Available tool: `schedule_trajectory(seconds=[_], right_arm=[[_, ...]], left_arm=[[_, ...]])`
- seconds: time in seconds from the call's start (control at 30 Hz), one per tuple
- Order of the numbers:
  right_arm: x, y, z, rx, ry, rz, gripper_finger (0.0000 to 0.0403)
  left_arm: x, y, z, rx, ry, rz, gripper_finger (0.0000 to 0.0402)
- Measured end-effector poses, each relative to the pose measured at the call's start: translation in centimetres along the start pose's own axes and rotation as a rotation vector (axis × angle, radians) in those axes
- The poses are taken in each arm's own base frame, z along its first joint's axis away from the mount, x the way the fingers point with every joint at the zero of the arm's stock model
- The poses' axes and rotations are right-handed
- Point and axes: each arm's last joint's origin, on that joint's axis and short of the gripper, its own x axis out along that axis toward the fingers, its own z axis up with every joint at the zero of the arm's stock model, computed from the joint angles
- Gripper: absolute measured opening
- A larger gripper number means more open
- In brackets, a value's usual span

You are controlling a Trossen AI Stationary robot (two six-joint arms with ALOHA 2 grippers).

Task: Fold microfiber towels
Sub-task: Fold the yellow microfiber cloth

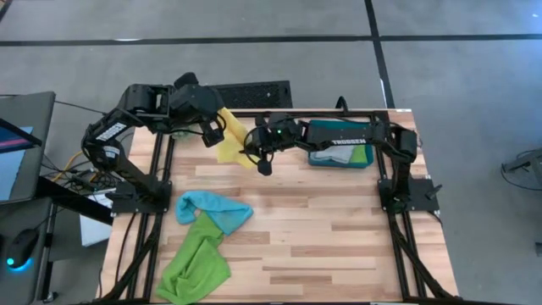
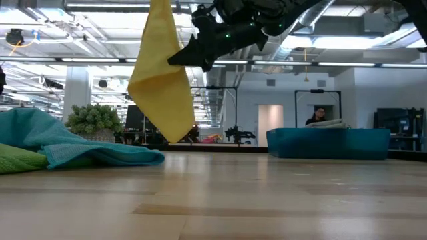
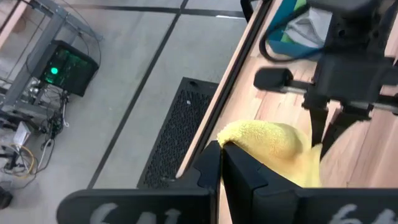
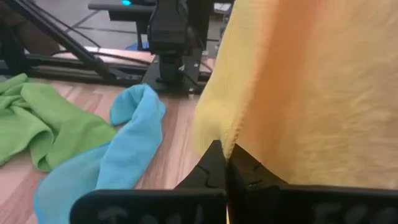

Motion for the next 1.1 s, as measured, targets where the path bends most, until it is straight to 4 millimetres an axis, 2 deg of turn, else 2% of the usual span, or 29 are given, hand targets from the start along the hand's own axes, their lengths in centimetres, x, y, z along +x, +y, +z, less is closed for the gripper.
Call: schedule_trajectory(seconds=[0.17,0.47,0.9,1.1], right_arm=[[-2.2,-0.2,1.3,-0.005,0.028,-0.008,0.0005],[-8.3,0.1,3.4,-0.032,0.172,-0.051,0.0003],[-15.4,1.3,5.8,-0.054,0.270,-0.241,0.0004],[-18.4,2.2,6.7,-0.047,0.288,-0.341,0.0004]], left_arm=[[0.0,0.0,-0.2,-0.030,0.019,-0.006,0.0000],[0.0,-0.2,-0.2,-0.083,0.022,-0.049,0.0000],[0.0,-0.3,-0.2,-0.112,0.026,-0.101,0.0000],[-0.1,-0.6,-0.2,-0.054,0.024,-0.175,0.0000]])
